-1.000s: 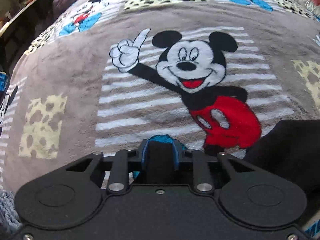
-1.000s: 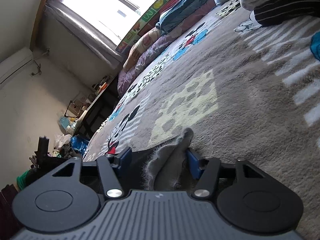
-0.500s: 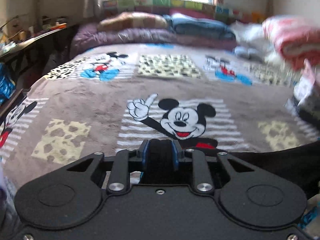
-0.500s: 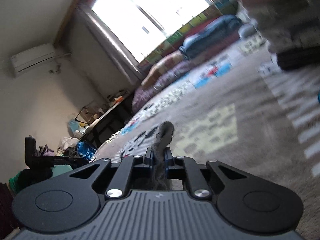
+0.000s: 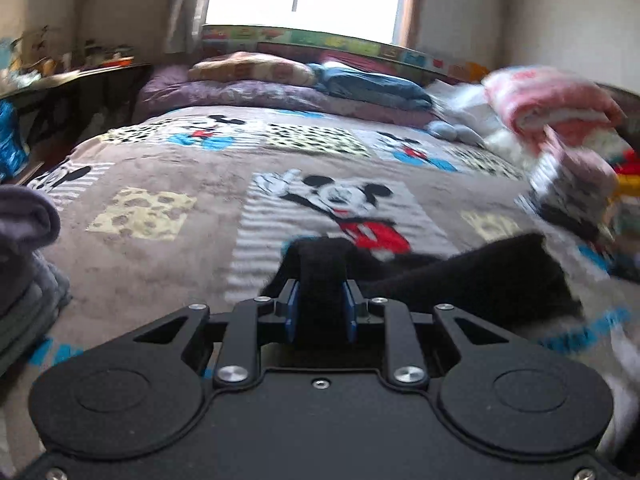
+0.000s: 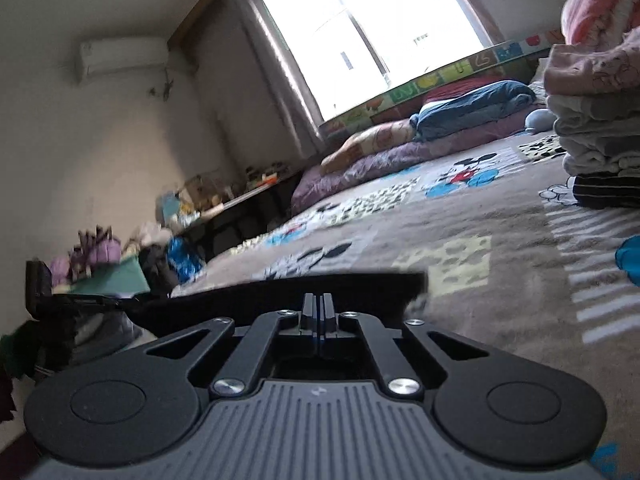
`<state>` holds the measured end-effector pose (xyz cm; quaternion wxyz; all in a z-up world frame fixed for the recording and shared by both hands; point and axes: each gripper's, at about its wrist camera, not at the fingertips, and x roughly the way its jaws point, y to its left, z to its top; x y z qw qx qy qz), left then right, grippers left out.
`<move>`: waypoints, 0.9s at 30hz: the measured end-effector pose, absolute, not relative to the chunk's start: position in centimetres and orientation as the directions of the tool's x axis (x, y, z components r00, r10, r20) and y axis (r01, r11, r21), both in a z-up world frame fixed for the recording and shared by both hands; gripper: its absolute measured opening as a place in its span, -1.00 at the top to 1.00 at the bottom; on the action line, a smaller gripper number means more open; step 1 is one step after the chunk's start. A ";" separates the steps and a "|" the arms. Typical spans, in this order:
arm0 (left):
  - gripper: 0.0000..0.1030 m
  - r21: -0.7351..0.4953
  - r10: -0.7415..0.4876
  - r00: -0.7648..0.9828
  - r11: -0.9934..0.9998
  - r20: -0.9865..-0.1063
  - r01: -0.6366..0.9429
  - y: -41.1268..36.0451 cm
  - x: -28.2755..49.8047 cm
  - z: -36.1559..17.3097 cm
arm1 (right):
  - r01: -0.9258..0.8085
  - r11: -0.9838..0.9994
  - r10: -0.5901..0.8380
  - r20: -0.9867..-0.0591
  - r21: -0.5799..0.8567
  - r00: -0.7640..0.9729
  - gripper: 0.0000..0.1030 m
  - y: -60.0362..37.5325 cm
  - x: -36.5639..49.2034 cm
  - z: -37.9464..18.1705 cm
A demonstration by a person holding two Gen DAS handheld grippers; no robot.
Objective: Fold clothes
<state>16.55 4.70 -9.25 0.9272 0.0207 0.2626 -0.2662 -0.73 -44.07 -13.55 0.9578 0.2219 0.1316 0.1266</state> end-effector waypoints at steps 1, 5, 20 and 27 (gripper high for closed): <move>0.61 -0.082 -0.478 0.716 0.855 -0.508 0.512 4.7 16.0 -9.6 | -0.185 0.871 0.305 -0.206 0.455 0.930 0.94 -43.7 -1.1 -13.6; 0.61 -0.056 -0.466 0.709 0.853 -0.529 0.519 5.9 13.8 -11.4 | -0.174 0.859 0.326 -0.252 0.481 0.911 0.93 -42.5 -2.3 -14.2; -0.02 -0.365 -0.399 0.715 0.906 -0.573 0.214 11.7 13.7 -14.0 | -0.016 0.524 0.375 -0.214 0.851 0.902 -0.13 -43.8 -5.3 -18.5; -0.16 -0.716 -0.454 0.748 0.697 -0.484 -0.041 14.9 11.8 -14.3 | 0.082 0.536 0.284 -0.271 0.840 0.920 -0.29 -44.7 -3.0 -19.2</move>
